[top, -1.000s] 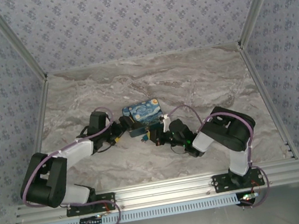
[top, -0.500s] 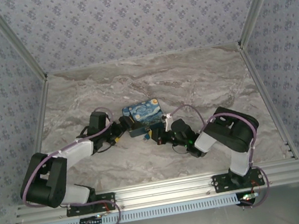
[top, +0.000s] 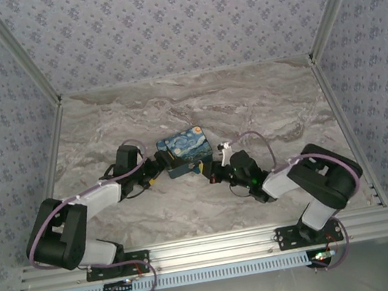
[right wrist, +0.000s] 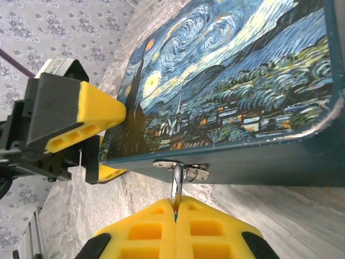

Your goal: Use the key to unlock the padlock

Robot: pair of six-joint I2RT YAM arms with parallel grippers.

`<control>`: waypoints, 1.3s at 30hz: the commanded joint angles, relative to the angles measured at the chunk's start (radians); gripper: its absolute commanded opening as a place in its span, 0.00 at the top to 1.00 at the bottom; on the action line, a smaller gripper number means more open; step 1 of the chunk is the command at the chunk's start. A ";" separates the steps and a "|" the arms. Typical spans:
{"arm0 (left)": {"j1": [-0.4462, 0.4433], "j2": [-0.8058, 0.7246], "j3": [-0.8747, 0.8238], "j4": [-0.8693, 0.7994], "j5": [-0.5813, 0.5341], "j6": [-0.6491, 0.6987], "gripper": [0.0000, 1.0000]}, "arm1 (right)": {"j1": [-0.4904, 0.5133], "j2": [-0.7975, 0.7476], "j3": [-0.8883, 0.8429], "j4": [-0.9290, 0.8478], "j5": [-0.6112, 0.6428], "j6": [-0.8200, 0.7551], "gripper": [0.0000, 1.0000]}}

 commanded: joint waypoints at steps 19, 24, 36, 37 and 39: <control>-0.013 -0.244 0.128 -0.332 -0.127 0.077 0.00 | 0.088 -0.772 0.086 -1.117 0.127 -0.123 0.94; -0.011 -0.360 0.117 -0.366 -0.131 0.097 0.00 | 0.088 -0.789 0.186 -1.319 0.100 -0.110 0.94; -0.002 -0.577 0.131 -0.506 -0.258 0.184 0.01 | 0.085 -0.725 0.206 -1.400 -0.054 -0.029 0.94; -0.001 -0.575 0.137 -0.514 -0.259 0.188 0.01 | 0.081 -0.712 0.200 -1.405 -0.060 -0.025 0.94; 0.002 -0.566 0.151 -0.531 -0.257 0.199 0.00 | 0.066 -0.688 0.179 -1.397 -0.078 -0.010 0.94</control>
